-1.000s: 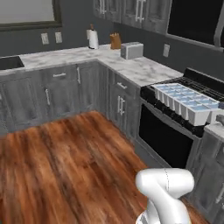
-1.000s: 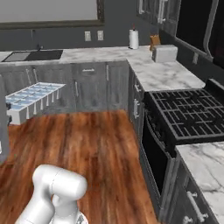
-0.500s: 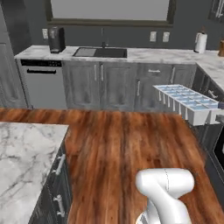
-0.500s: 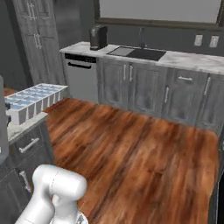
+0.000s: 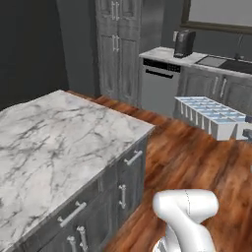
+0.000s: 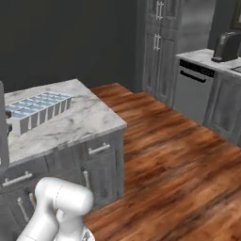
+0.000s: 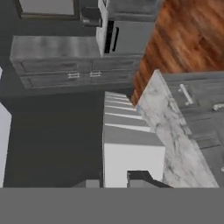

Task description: Open the freezer door, pick up the ice cube tray from the freezer, and place it on the dining counter.

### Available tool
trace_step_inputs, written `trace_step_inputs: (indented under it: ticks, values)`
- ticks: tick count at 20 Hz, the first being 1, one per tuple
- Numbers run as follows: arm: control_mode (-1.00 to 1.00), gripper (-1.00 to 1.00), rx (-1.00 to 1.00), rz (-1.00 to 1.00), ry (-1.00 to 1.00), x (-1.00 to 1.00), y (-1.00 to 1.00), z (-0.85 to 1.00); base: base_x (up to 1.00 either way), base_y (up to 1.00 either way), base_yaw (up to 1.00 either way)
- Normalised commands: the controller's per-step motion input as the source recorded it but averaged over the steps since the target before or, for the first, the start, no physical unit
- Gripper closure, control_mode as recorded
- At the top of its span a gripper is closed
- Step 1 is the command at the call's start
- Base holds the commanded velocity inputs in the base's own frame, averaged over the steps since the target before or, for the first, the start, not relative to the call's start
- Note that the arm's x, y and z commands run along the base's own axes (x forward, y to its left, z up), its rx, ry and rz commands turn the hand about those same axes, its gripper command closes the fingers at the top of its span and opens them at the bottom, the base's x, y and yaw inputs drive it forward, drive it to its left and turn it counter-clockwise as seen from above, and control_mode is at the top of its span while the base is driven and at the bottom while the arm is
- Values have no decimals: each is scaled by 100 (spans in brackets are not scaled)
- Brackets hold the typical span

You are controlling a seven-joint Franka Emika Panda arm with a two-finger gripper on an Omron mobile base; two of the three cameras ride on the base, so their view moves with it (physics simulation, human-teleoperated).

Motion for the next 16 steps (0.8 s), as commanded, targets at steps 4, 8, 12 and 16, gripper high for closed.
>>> trace_step_inputs:
  ticks: [4, 8, 12, 16]
  values:
    - [100, 100, 0, 0, 0, 0, 0, 0, 14, 20, 86]
    - [100, 100, 0, 0, 0, 0, 0, 0, 30, 14, 76]
    - [100, 100, 0, 0, 0, 0, 0, 0, 42, 11, 69]
    - [100, 100, 0, 0, 0, 0, 0, 0, 43, 2, 53]
